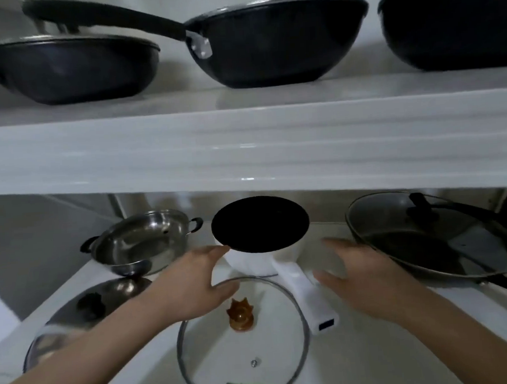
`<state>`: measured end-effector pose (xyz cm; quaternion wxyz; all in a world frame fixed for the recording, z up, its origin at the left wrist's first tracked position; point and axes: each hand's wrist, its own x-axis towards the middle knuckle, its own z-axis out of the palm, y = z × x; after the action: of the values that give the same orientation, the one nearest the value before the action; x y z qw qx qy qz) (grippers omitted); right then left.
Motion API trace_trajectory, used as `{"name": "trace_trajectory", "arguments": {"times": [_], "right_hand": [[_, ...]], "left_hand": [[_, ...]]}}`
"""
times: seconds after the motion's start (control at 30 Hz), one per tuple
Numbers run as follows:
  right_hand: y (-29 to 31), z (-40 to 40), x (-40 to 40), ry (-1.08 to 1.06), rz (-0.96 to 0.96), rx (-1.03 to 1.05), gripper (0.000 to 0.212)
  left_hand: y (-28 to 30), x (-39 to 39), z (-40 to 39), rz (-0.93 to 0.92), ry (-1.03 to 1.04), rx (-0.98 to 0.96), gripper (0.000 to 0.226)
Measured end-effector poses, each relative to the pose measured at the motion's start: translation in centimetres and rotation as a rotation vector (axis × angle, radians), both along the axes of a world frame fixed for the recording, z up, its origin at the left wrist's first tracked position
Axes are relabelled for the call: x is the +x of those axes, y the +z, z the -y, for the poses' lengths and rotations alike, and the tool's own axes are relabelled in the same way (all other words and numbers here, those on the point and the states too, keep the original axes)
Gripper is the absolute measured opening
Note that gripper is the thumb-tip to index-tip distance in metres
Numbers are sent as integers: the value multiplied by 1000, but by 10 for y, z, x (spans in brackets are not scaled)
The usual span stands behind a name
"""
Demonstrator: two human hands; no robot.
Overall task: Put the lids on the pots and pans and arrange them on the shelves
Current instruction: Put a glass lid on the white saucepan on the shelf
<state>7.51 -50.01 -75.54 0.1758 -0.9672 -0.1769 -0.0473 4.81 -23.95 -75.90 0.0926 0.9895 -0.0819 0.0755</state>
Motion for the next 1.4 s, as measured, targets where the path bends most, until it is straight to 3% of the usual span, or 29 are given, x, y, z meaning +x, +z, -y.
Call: {"name": "trace_trajectory", "arguments": {"times": [0.3, 0.5, 0.77, 1.1, 1.4], "right_hand": [[-50, -49, 23, -41, -36, -61, 49], [-72, -59, 17, -124, -103, -51, 57], [-76, -70, 29, -247, -172, 27, 30], [-81, -72, 30, -268, -146, 47, 16], [-77, -72, 31, -236, -184, 21, 16]], "left_hand": [[-56, 19, -8, -140, -23, 33, 77], [-95, 27, 2, -161, -44, 102, 77], [-116, 40, 11, -148, -140, 272, 47], [-114, 42, 2, -132, -169, 222, 30], [-58, 9, -40, -28, -187, 199, 30]]}}
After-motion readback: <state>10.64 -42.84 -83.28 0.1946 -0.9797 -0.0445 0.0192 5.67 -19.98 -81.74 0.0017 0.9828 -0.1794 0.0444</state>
